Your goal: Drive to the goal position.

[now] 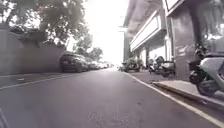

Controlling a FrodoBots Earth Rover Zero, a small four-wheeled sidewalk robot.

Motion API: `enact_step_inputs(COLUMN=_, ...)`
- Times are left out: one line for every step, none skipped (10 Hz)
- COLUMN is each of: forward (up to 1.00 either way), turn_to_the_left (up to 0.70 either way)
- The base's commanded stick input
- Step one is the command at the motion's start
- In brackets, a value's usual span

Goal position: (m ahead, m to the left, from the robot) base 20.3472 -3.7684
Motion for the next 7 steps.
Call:
enact_step_inputs(forward=0.45, turn_to_the_left=0.00)
enact_step_inputs(forward=0.45, turn_to_the_left=0.00)
enact_step_inputs(forward=0.45, turn_to_the_left=0.00)
enact_step_inputs(forward=0.45, turn_to_the_left=0.00)
enact_step_inputs(forward=0.45, turn_to_the_left=0.00)
enact_step_inputs(forward=0.45, turn_to_the_left=0.00)
enact_step_inputs(forward=0.45, turn_to_the_left=0.00)
